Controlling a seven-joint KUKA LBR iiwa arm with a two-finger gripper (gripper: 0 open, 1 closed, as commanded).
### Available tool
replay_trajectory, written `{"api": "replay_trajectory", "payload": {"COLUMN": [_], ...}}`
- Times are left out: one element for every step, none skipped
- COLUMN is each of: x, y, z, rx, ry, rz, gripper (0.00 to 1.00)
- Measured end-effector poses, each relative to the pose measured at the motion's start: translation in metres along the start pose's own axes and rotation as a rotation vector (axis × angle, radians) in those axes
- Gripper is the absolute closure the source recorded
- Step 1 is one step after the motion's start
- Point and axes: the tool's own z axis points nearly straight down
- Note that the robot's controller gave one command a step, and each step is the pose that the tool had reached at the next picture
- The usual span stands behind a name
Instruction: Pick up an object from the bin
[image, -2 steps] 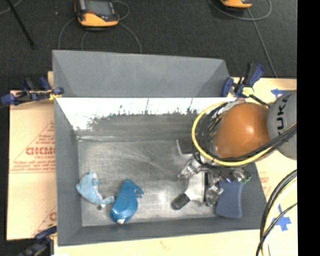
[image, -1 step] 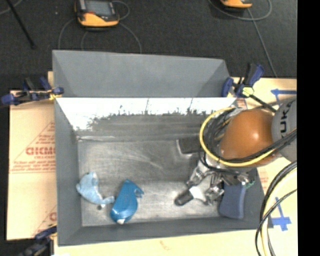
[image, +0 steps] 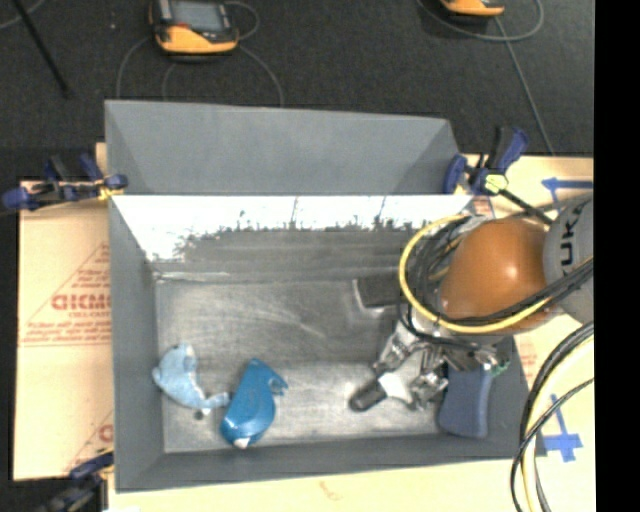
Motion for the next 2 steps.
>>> {"api": "replay_trajectory", "payload": {"x": [0.001, 0.000], "y": [0.001, 0.001], "z": [-0.004, -0.017], "rx": [-0.004, -0.005], "ry": [0.005, 0.011], "rz": [-0.001, -0.001], "gripper": [1.00, 1.00]}}
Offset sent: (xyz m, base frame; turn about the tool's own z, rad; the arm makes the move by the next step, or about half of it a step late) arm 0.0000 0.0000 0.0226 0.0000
